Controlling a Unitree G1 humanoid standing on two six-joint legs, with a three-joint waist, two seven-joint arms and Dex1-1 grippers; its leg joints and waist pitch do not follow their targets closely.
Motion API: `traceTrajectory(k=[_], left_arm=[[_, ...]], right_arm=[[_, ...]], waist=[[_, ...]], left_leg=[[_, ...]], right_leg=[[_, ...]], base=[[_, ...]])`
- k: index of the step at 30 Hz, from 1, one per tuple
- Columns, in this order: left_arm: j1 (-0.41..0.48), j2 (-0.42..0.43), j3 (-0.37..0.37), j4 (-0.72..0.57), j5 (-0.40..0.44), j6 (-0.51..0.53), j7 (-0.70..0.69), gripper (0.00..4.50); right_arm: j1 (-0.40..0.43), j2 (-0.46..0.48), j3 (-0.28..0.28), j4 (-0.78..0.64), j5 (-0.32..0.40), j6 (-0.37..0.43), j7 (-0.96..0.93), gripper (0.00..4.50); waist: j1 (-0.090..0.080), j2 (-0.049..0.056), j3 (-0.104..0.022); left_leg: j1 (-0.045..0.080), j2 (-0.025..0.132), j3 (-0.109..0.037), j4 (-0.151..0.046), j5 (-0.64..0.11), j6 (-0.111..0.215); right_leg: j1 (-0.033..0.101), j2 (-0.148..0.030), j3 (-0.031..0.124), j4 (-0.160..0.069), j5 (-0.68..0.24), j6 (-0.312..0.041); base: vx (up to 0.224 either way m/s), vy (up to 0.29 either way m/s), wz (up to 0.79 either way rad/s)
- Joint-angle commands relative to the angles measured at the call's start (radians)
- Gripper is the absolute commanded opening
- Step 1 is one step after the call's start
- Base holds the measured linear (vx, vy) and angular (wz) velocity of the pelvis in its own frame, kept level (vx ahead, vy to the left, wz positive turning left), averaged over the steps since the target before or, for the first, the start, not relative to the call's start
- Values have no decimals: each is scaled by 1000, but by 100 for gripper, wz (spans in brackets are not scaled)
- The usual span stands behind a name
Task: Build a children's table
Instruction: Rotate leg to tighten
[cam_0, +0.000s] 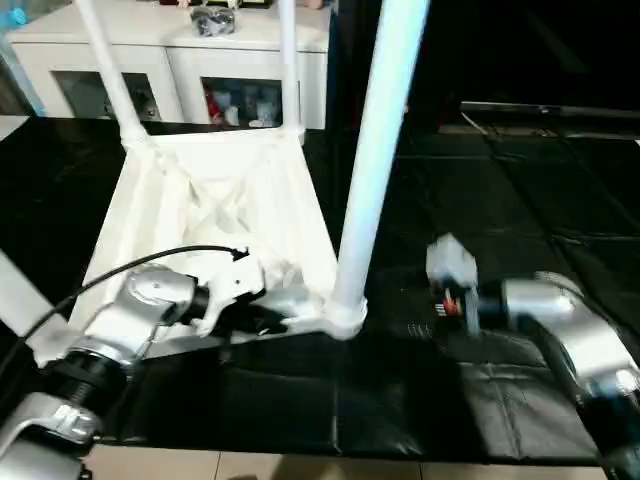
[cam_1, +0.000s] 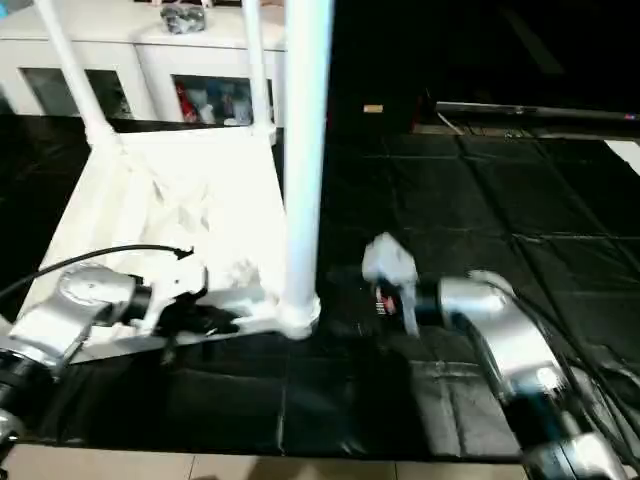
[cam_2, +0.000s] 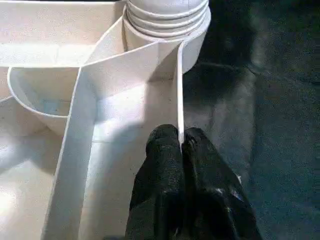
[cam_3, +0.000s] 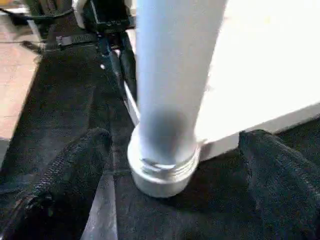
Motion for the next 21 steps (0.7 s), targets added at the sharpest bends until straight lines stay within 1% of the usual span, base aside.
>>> traceTrajectory(k=[1, 2, 3, 4, 5, 6, 7, 8, 9, 10, 11, 12, 13, 15, 16, 17, 18, 20, 21], left_arm=[[-4, 5, -41, -6, 9, -28, -55, 10], [-4, 5, -42, -5, 10, -29, -57, 10], [-6, 8, -46, -4, 14, -35, -64, 10], [-8, 8, -47, -2, 16, -37, -66, 10], [-11, 9, -48, 2, 21, -43, -71, 10], [-18, 12, -49, 9, 27, -51, -75, 0], [-23, 12, -48, 13, 29, -53, -77, 0], [-27, 11, -47, 16, 30, -53, -78, 0], [-27, 11, -47, 16, 30, -53, -78, 0], [-27, 10, -46, 16, 31, -53, -79, 0], [-31, 8, -42, 18, 31, -55, -81, 0], [-31, 8, -42, 18, 31, -55, -81, 0], [-34, 5, -37, 19, 29, -57, -83, 0], [-32, 5, -36, 15, 27, -57, -83, 0], [-32, 5, -36, 15, 27, -57, -83, 0], [-28, 7, -37, 12, 28, -58, -82, 0], [-28, 6, -36, 13, 29, -58, -82, 0], [-27, 6, -35, 16, 32, -61, -81, 0], [-28, 5, -34, 18, 33, -62, -80, 0]], right_arm=[[-30, 25, 21, 41, 6, -42, 44, 450], [-32, 26, 22, 44, 6, -44, 46, 450], [-41, 37, 24, 59, 18, -50, 70, 450], [-45, 41, 24, 68, 23, -51, 80, 450], [-57, 53, 29, 92, 29, -58, 106, 450], [-82, 74, 42, 145, 29, -73, 140, 421], [-99, 87, 48, 182, 27, -83, 155, 421], [-111, 96, 51, 207, 26, -90, 164, 414], [-111, 96, 51, 207, 26, -90, 164, 414], [-113, 97, 52, 213, 25, -92, 166, 402], [-135, 113, 58, 262, 18, -108, 186, 388], [-135, 113, 58, 262, 18, -108, 186, 378], [-159, 131, 60, 320, 9, -119, 210, 373], [-172, 140, 63, 358, 1, -130, 223, 368], [-174, 141, 64, 363, 0, -132, 225, 351], [-182, 143, 66, 385, -3, -137, 233, 351], [-186, 144, 66, 397, -5, -142, 237, 337], [-199, 149, 63, 428, -7, -153, 249, 322], [-204, 152, 61, 441, -8, -158, 255, 314]], waist=[[2, 0, -70], [4, 1, -71], [4, 1, -71], [6, 2, -70], [7, 0, -70], [7, 0, -70], [7, 0, -70], [7, -2, -69], [7, -2, -69], [11, -1, -69], [11, -6, -70], [10, -3, -70], [11, -3, -71], [10, -5, -71], [10, -5, -71], [12, -5, -71], [13, -5, -72], [16, -10, -71], [17, -9, -71]], left_leg=[[2, 38, -8, -59, -164, 53], [2, 39, -8, -59, -164, 51], [1, 40, -9, -60, -162, 51], [3, 40, -8, -60, -170, 51], [2, 40, -8, -60, -171, 51], [1, 38, -8, -60, -176, 50], [1, 39, -8, -60, -181, 49], [1, 39, -8, -60, -181, 46], [1, 38, -8, -60, -179, 44], [3, 40, -8, -60, -175, 42], [4, 41, -8, -61, -174, 42], [2, 40, -8, -61, -173, 41], [3, 41, -8, -60, -175, 40], [1, 41, -8, -61, -170, 41], [1, 41, -8, -61, -170, 41], [1, 42, -8, -60, -161, 42], [1, 42, -8, -60, -157, 44], [1, 41, -6, -60, -156, 47], [1, 42, -7, -60, -157, 47]], right_leg=[[54, -85, 59, -77, -247, -164], [55, -87, 59, -74, -237, -172], [56, -86, 59, -74, -233, -173], [55, -87, 59, -76, -243, -171], [57, -88, 59, -75, -251, -170], [56, -88, 57, -77, -267, -169], [56, -90, 57, -80, -279, -166], [56, -90, 58, -79, -288, -165], [56, -90, 58, -79, -291, -164], [54, -90, 60, -80, -290, -160], [55, -90, 60, -77, -284, -164], [55, -91, 59, -76, -285, -168], [54, -91, 59, -76, -284, -169], [56, -91, 59, -73, -267, -179], [56, -91, 59, -73, -267, -179], [55, -91, 59, -71, -258, -179], [56, -90, 60, -71, -253, -178], [55, -91, 60, -73, -268, -171], [55, -92, 60, -73, -273, -170]], base=[[0, 0, 0], [0, 0, 0], [0, 0, 0], [0, 0, 0], [0, 0, 0], [0, 0, 0], [0, 0, 0], [0, 0, 0], [0, 0, 0], [0, 0, 0], [0, 0, 0], [0, 0, 0], [0, 0, 0], [0, 0, 0], [0, 0, 0], [0, 0, 0], [0, 0, 0], [0, 0, 0], [0, 0, 0]])
